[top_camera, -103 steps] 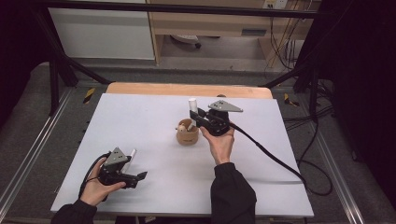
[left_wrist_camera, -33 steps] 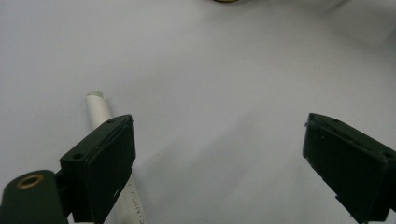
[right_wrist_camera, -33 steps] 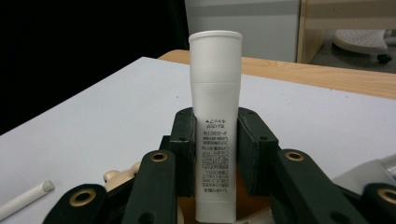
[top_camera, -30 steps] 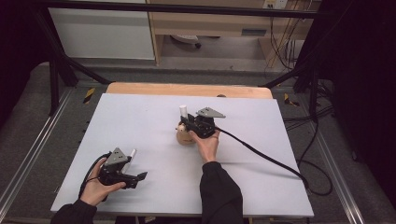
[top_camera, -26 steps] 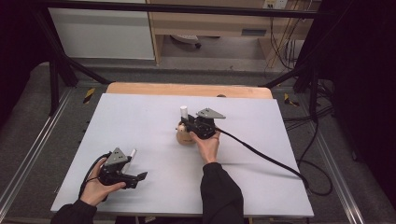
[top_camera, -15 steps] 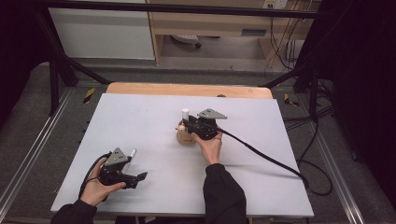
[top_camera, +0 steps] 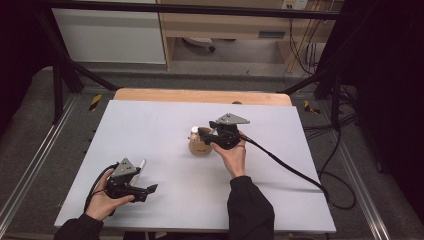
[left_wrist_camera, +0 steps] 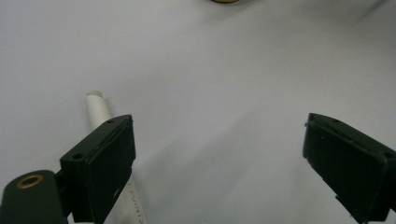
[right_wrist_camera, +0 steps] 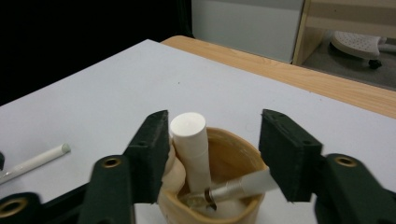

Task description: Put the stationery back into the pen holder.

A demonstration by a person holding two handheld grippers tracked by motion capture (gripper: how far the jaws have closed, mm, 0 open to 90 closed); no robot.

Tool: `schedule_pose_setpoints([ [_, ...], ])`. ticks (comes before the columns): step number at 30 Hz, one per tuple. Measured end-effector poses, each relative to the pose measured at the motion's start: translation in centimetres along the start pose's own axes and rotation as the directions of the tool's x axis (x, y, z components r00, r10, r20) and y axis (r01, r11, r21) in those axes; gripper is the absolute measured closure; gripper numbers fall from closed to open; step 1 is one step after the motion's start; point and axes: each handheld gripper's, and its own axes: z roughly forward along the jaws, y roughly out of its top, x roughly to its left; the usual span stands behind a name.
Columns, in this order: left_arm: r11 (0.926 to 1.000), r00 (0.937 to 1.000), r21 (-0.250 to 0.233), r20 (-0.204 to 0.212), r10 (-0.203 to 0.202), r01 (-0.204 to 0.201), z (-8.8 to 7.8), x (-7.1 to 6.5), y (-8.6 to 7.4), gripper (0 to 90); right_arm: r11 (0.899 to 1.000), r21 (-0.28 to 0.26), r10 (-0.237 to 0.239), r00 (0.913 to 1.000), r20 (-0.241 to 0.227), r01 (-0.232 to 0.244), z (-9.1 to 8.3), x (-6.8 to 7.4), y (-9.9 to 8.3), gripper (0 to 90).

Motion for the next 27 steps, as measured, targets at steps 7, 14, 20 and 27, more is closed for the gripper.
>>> schedule_pose_setpoints([
  [7,0.9997,0.9997,-0.008,-0.003,-0.022,0.022,-0.5,0.5,0.1,9.2,0.996,0.082,-0.031,0.9992,-0.024,0.033,-2.7,0.0,0.2,18.2],
  [14,0.9989,0.9988,0.000,-0.013,-0.047,0.047,-0.9,0.9,0.1,8.5,0.985,0.170,-0.012,0.9993,-0.034,0.018,-5.3,-0.7,-1.0,5.9],
  [20,0.9986,0.9982,0.005,-0.026,-0.053,0.053,-1.1,1.1,0.2,8.4,0.978,0.207,-0.005,0.9998,-0.021,0.009,-7.2,-1.2,-2.7,3.0],
  [27,0.9971,0.9958,0.045,-0.070,-0.059,0.062,-1.3,1.6,-0.1,9.4,0.967,0.256,0.005,0.9999,-0.014,-0.001,-9.0,-1.8,-4.6,1.3],
])
